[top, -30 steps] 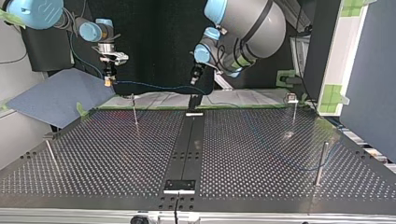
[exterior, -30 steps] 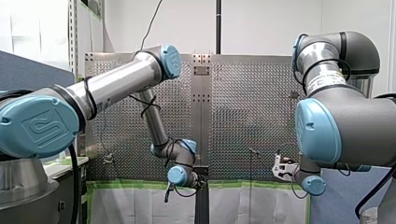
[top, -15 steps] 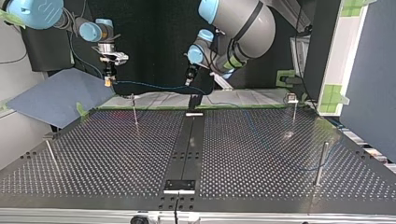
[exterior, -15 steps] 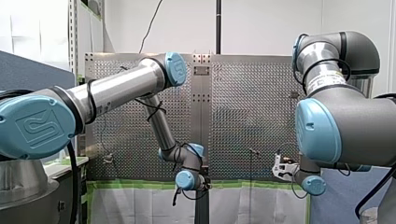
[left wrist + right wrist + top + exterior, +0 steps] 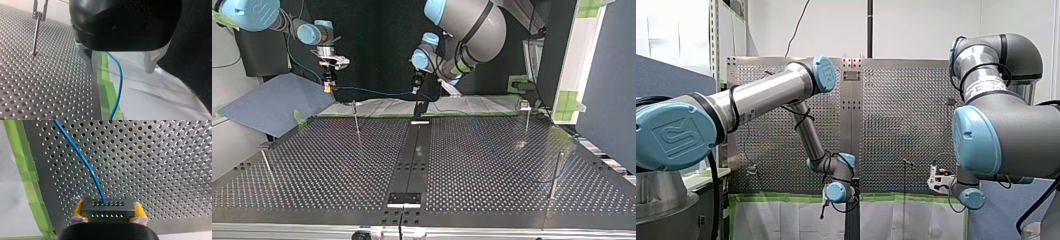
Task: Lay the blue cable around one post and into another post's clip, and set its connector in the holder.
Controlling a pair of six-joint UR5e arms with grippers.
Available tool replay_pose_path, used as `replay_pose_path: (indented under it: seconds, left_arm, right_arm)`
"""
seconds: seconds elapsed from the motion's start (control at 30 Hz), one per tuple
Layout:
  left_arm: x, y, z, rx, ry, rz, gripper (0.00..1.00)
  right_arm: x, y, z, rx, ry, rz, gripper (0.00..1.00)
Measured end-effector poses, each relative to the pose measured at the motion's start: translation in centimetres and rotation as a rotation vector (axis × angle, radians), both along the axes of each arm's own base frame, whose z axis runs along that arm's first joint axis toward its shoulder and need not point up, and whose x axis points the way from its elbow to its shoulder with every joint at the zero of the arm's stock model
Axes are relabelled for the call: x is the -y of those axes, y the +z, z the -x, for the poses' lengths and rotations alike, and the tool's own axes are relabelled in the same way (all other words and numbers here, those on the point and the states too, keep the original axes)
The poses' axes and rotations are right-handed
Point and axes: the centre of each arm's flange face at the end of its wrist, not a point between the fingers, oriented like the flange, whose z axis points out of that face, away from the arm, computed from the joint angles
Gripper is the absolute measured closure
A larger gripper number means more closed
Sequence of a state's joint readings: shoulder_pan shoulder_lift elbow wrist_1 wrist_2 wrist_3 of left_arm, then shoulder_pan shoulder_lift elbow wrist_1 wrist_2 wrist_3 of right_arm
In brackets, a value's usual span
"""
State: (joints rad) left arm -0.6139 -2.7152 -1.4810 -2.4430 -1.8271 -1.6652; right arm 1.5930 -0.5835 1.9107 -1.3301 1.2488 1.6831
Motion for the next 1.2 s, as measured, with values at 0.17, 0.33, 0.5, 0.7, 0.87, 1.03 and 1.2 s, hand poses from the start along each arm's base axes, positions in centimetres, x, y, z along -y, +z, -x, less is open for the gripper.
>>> replay_pose_path:
  seconds: [0.17, 0.33, 0.5, 0.7, 0.87, 1.03, 1.2]
  left_arm:
    - [0.1, 0.3, -0.6, 0.024, 0.025, 0.003, 0.00]
    - [0.5, 0.8, -1.4, 0.045, 0.039, 0.009, 0.00]
    - [0.5, 0.9, -1.7, 0.063, 0.046, -0.005, 0.00]
    - [0.5, -0.7, -1.5, 0.071, 0.034, -0.053, 0.00]
    - [0.4, -1.5, -1.3, 0.070, 0.026, -0.079, 0.00]
    - [0.2, -1.6, -1.5, 0.070, 0.026, -0.092, 0.00]
    - [0.4, -1.4, -1.9, 0.076, 0.027, -0.091, 0.00]
  right_arm:
    - [0.0, 0.0, 0.0, 0.000, 0.000, 0.000, 0.64]
    - [0.0, 0.0, 0.0, 0.000, 0.000, 0.002, 0.64]
    - [0.0, 0.0, 0.0, 0.000, 0.000, 0.002, 0.64]
    - [0.0, 0.0, 0.0, 0.000, 0.000, 0.001, 0.64]
    - [0.0, 0.0, 0.0, 0.000, 0.000, 0.001, 0.64]
    - [0.0, 0.0, 0.0, 0.000, 0.000, 0.002, 0.64]
    - [0.0, 0.0, 0.0, 0.000, 0.001, 0.002, 0.64]
